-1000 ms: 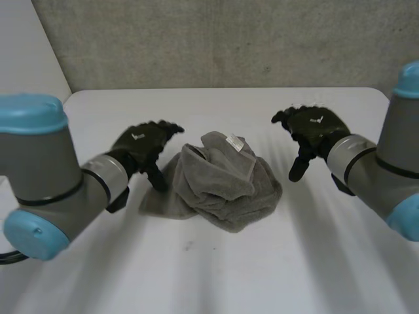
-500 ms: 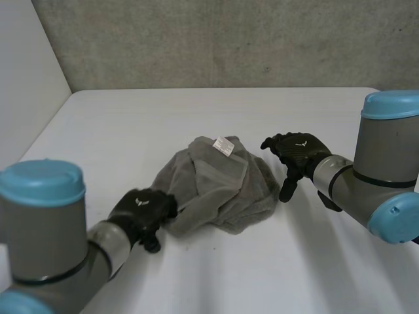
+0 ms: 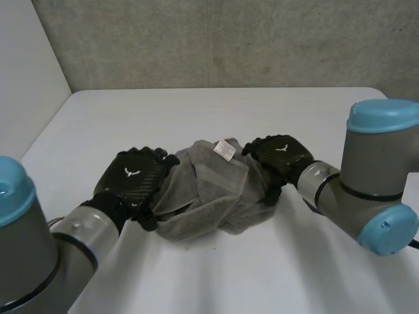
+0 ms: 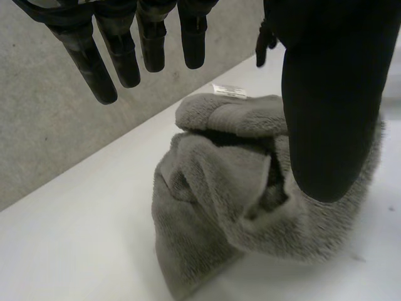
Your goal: Fold the towel.
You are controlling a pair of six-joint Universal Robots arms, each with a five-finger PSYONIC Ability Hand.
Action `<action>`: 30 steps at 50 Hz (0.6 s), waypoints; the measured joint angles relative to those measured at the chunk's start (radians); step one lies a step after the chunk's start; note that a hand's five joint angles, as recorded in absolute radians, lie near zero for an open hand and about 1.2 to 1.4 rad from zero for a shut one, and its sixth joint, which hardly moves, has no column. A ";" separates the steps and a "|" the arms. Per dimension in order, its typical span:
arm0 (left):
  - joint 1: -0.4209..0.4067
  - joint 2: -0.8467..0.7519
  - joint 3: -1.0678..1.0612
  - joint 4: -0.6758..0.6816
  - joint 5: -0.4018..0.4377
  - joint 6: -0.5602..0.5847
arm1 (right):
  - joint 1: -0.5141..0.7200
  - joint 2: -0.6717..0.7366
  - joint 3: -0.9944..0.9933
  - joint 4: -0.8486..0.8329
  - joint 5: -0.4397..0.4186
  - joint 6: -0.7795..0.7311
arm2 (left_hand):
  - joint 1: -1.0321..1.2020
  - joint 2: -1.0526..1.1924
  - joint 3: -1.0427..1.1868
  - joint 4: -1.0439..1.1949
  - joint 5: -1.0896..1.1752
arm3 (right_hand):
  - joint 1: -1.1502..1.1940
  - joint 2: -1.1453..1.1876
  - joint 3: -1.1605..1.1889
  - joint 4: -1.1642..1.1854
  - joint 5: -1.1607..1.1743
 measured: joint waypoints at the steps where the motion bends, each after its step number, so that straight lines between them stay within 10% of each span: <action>1: 0.000 -0.014 0.005 0.009 0.000 0.000 | 0.007 -0.003 0.009 -0.008 -0.007 -0.008 | 0.000 -0.001 0.000 -0.003 -0.001 | 0.006 0.004 0.004 0.004 0.000; 20: 0.032 -0.199 -0.013 0.081 0.068 0.200 | 0.117 0.000 0.102 -0.082 -0.044 -0.076 | -0.002 0.002 0.000 -0.002 -0.001 | 0.265 0.233 0.227 0.228 0.218; 30: 0.080 -0.239 -0.038 0.145 0.093 0.315 | 0.129 0.066 0.070 -0.199 -0.031 0.038 | 0.244 0.227 0.225 0.226 0.225 | 0.947 0.831 0.820 0.820 0.806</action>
